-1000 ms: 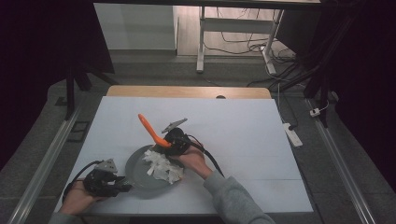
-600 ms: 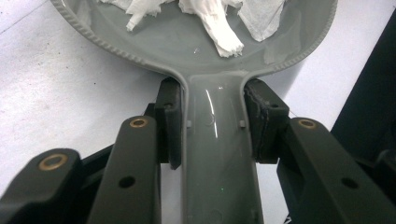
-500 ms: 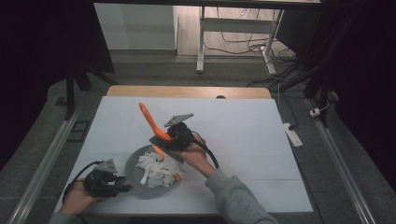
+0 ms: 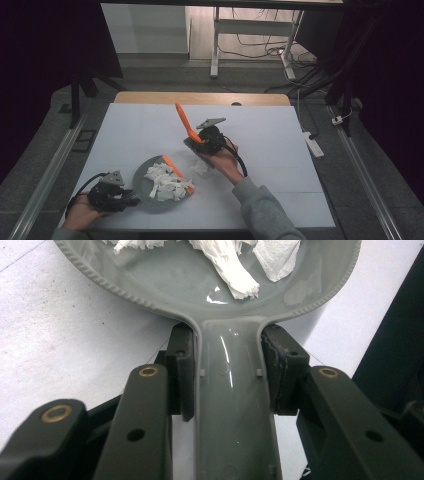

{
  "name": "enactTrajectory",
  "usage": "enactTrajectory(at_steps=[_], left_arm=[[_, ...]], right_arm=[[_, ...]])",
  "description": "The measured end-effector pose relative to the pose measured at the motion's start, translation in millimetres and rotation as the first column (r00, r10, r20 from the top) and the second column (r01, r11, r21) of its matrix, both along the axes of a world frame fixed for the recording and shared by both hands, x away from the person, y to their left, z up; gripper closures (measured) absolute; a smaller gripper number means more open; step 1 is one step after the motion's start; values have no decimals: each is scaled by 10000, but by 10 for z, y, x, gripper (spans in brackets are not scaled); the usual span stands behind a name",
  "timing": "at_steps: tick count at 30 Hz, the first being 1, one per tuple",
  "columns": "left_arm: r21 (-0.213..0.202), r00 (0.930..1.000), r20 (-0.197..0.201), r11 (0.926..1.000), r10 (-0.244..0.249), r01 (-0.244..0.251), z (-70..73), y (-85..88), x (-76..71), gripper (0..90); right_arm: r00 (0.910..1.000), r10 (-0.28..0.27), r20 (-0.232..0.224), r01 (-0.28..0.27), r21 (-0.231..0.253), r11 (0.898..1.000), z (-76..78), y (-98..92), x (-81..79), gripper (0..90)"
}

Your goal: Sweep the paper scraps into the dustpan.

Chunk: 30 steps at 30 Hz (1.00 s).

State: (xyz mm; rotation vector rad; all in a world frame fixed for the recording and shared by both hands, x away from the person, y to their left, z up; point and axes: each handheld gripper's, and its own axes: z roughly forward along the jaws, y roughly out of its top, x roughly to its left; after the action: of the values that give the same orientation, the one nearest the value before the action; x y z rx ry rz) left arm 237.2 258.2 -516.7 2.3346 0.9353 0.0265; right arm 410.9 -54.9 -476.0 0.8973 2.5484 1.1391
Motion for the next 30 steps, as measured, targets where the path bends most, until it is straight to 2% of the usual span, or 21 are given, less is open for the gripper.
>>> enactTrajectory(at_steps=[6, 19, 21, 26, 30], left_arm=[[-18, 10000, -7, 10000, -8, 8, -4, -1, 2, 612], [1, 10000, -5, 10000, 7, -7, -5, -33, 10, 612], [10, 10000, 8, 10000, 29, -29, -5, -45, 13, 612], [13, 10000, -15, 10000, -5, 5, -9, -81, 25, 612], [47, 10000, -9, 10000, -36, 36, -9, -96, 36, 612]], right_arm=[[9991, -403, -163, 398, -303, 9987, -111, -80, 82, 717], [9975, -608, -354, 579, -767, 9954, -233, -104, 103, 718], [9974, -571, -429, 532, -875, 9947, -265, -82, 92, 718], [9981, -220, -581, 177, -740, 9971, -299, 44, 18, 719], [9977, 387, -565, -426, -696, 9967, -310, 224, -117, 718]])
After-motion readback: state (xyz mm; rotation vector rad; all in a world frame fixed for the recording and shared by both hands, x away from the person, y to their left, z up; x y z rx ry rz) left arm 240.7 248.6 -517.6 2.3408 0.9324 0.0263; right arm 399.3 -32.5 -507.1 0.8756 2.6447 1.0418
